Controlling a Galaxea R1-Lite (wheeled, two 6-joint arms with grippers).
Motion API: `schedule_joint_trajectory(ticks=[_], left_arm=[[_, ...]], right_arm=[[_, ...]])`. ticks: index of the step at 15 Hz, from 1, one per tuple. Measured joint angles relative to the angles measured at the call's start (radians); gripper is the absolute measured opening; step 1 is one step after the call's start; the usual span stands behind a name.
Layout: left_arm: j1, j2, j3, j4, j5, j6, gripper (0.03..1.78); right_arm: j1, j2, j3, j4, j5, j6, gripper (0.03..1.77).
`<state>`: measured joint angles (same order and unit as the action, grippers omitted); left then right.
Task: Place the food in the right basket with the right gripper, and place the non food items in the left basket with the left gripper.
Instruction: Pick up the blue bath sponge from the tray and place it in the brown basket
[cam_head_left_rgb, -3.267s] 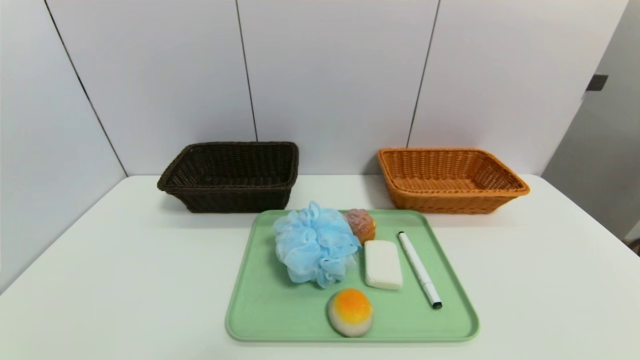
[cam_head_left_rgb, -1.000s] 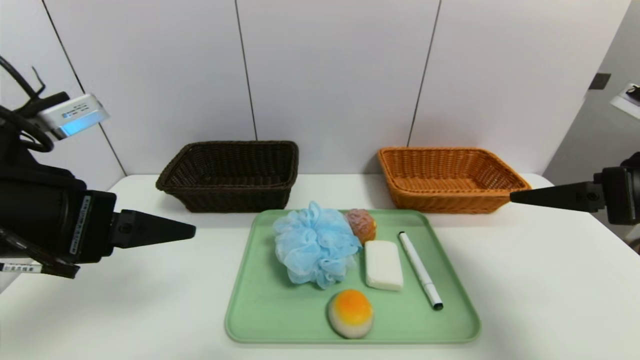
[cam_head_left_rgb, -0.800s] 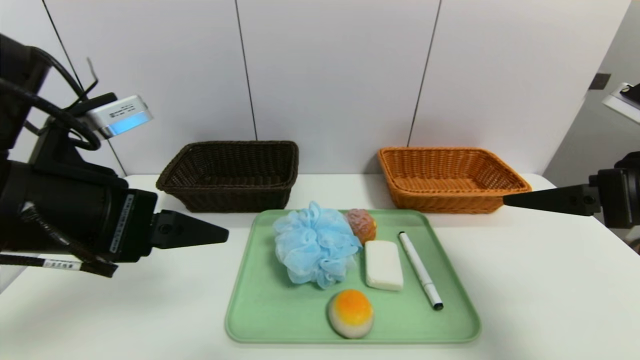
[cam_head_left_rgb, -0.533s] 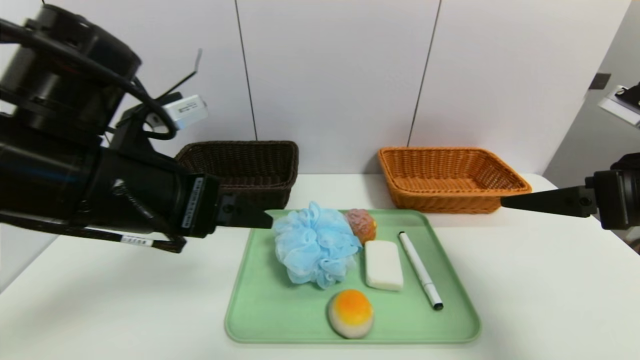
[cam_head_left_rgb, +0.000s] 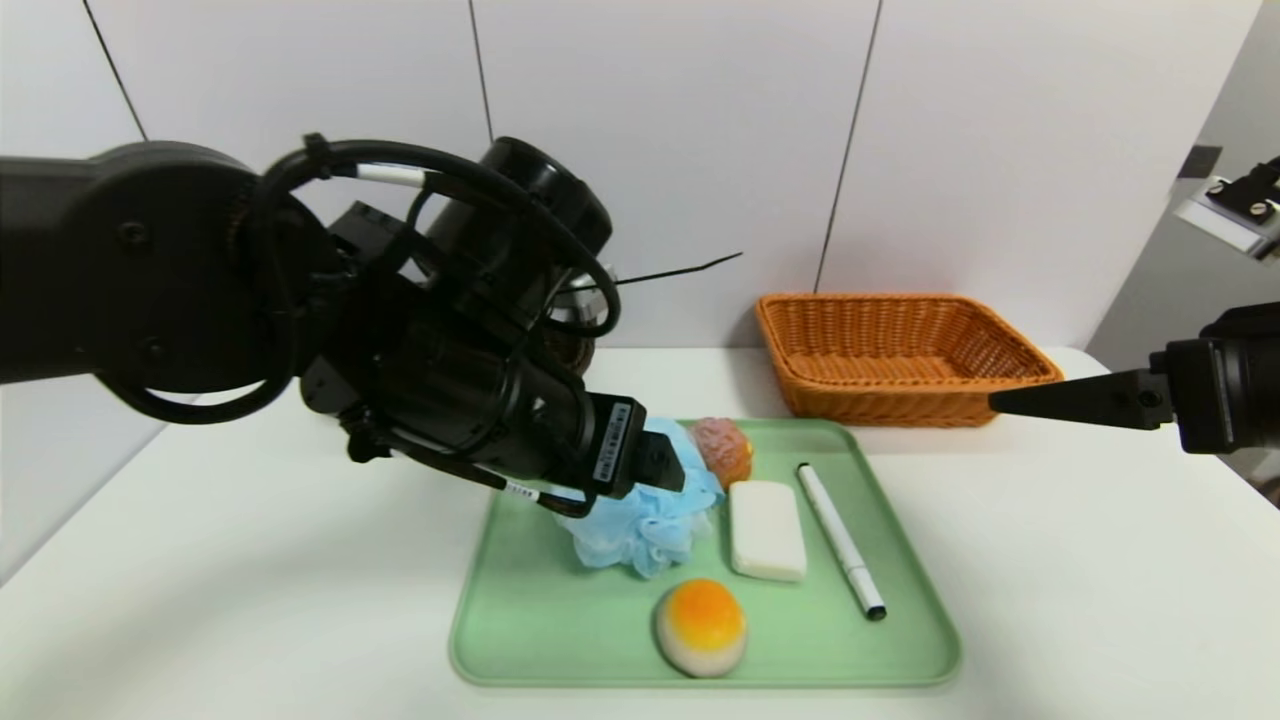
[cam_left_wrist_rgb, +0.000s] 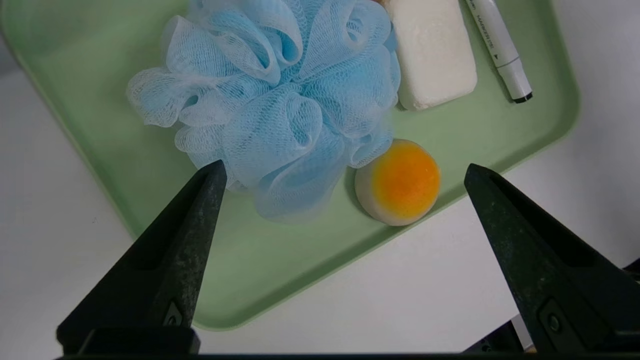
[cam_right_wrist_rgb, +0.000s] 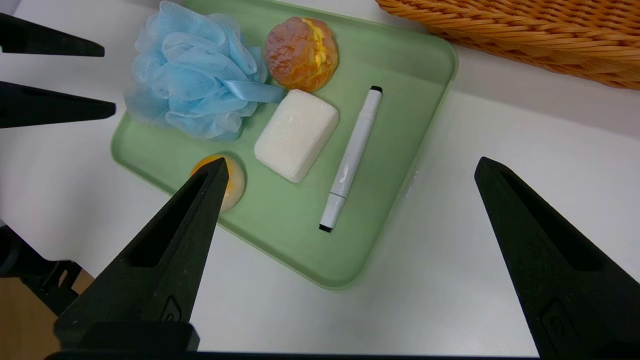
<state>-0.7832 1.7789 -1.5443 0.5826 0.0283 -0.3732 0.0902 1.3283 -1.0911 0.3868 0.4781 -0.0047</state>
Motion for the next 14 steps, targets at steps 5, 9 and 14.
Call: schedule_joint_trajectory(ticks=[5, 9, 14], left_arm=[[-0.008, 0.09, -0.016, -0.002, 0.092, 0.007, 1.69], [-0.007, 0.128, -0.017, 0.002, 0.158, 0.023, 1.69], [-0.011, 0.188, -0.046, -0.022, 0.193, 0.018, 1.69]], right_arm=[[-0.002, 0.004, 0.015, 0.0, 0.001, 0.001, 1.7], [-0.004, 0.005, 0.019, 0.0, 0.001, 0.0, 1.7], [-0.007, -0.003, 0.038, -0.001, 0.013, -0.002, 1.7]])
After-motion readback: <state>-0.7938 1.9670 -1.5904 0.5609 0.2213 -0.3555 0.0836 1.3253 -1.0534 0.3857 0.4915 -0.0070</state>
